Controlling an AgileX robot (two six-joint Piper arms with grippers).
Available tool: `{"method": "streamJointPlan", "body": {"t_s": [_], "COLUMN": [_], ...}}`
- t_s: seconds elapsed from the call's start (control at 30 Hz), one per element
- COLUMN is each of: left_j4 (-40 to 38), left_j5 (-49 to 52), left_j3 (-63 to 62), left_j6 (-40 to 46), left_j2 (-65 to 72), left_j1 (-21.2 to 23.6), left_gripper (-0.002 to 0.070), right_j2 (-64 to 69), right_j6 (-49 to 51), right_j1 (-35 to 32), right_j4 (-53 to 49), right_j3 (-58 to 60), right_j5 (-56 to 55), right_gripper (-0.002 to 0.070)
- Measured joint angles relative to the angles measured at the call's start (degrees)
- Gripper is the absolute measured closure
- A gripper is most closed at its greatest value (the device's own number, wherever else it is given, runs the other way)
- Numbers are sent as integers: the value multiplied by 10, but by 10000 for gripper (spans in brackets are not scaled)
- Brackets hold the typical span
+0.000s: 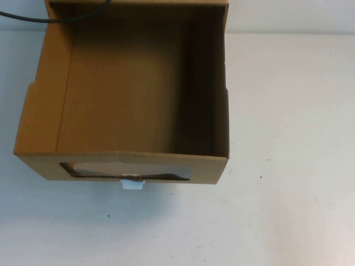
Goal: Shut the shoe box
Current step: Close the shoe box with your right arm
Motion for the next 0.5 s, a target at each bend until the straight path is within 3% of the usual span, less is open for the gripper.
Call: {"method": "streamJointPlan", "body": {"t_s": [0.17,0.37,0.5], "left_j4": [0,-1,-1], "left_j5": [3,6,7], "left_j3": [0,0,0], "left_j6": [0,0,0], "left_j2": [0,0,0], "left_j1": [0,0,0], "left_gripper": [680,680,680], "right_j2": [52,252,370], "right_j6": [0,-14,-66], "right_j1": [0,0,0], "right_j4": [-22,-126,-152], "right_j3": [-102,-273,-362], "right_j5": [154,410,495], "right_gripper": [689,689,687]}}
